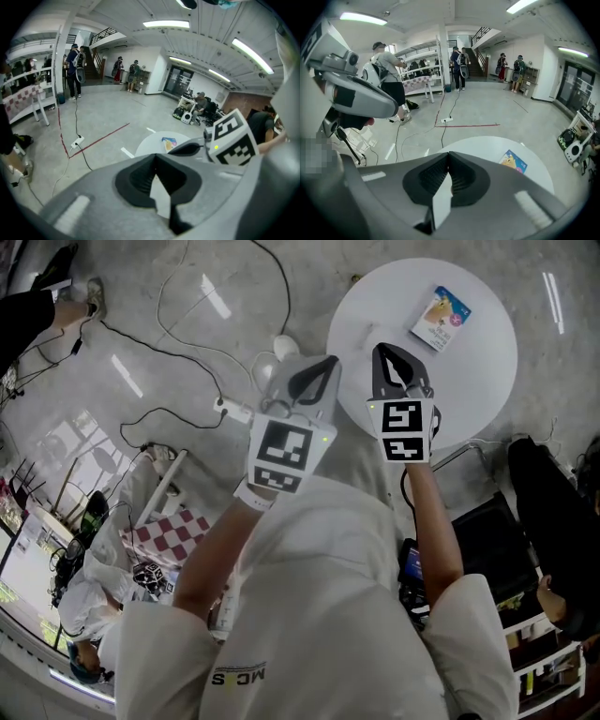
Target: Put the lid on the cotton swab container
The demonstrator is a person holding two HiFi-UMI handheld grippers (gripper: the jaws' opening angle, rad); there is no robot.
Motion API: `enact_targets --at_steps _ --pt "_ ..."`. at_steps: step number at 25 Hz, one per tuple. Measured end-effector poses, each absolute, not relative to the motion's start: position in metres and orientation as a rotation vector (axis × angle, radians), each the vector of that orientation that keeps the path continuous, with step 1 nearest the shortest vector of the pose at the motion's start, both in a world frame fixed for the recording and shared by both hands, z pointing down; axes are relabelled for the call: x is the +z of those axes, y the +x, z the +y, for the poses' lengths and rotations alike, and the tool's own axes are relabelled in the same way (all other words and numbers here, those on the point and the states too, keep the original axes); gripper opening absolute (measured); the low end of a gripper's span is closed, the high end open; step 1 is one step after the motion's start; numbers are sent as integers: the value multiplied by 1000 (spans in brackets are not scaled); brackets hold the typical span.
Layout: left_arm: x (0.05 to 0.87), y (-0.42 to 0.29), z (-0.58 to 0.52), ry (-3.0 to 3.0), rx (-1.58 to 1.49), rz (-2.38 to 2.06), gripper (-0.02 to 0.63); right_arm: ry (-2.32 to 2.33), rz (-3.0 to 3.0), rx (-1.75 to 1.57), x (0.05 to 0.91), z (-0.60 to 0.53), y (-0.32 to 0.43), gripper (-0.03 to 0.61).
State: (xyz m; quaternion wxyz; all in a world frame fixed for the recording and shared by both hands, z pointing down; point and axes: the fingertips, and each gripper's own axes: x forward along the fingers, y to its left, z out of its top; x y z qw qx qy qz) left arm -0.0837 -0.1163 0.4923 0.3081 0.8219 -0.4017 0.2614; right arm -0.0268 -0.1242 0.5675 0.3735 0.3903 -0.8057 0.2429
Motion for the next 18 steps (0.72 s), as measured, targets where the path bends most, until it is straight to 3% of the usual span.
enact_targets --at_steps 18 --pt "380 -68 -92 2294 604 -1136 0 1160 -2288 443 398 -102 -10 -12"
